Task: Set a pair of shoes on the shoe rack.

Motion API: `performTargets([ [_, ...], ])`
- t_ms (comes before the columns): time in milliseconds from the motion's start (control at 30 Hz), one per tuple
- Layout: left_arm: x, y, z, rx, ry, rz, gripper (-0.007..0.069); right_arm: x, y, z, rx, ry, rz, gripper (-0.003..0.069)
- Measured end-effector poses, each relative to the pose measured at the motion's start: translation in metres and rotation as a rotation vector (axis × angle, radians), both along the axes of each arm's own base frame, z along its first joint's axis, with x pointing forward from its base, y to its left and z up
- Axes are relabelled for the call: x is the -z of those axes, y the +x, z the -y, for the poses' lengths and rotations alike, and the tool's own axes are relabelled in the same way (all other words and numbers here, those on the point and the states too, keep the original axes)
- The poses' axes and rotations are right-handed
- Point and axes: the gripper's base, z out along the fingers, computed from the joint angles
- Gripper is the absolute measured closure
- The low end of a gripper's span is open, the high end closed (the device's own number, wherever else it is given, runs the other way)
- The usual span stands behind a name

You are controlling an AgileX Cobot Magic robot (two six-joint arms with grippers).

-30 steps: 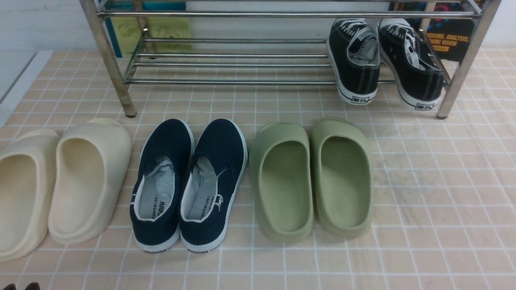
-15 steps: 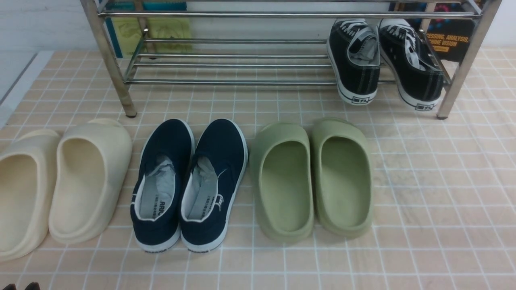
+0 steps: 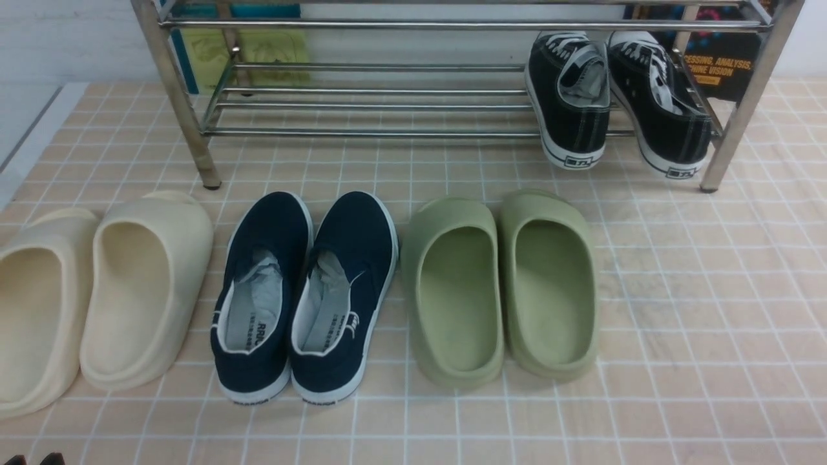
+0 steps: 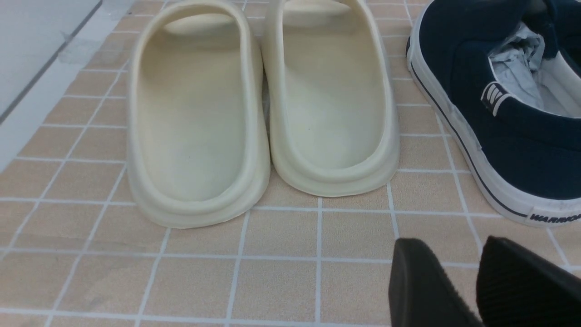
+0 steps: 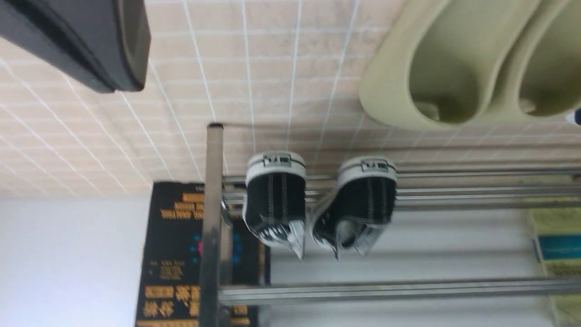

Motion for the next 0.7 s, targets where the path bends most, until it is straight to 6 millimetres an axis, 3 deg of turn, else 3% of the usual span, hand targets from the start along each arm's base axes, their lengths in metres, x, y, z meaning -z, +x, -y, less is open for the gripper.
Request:
performTargets([
  [233, 0.000, 0.000, 0.000, 0.000, 0.000, 0.000, 0.0384, 0.026, -0.004, -0.001, -0.004, 0.031, -0.286, 0.0648],
  [700, 0.000, 0.000, 0.000, 0.000, 0.000, 0.000, 0.0384, 0.026, -0.005, -0.002, -0.009, 0.058, -0.312, 0.0642],
])
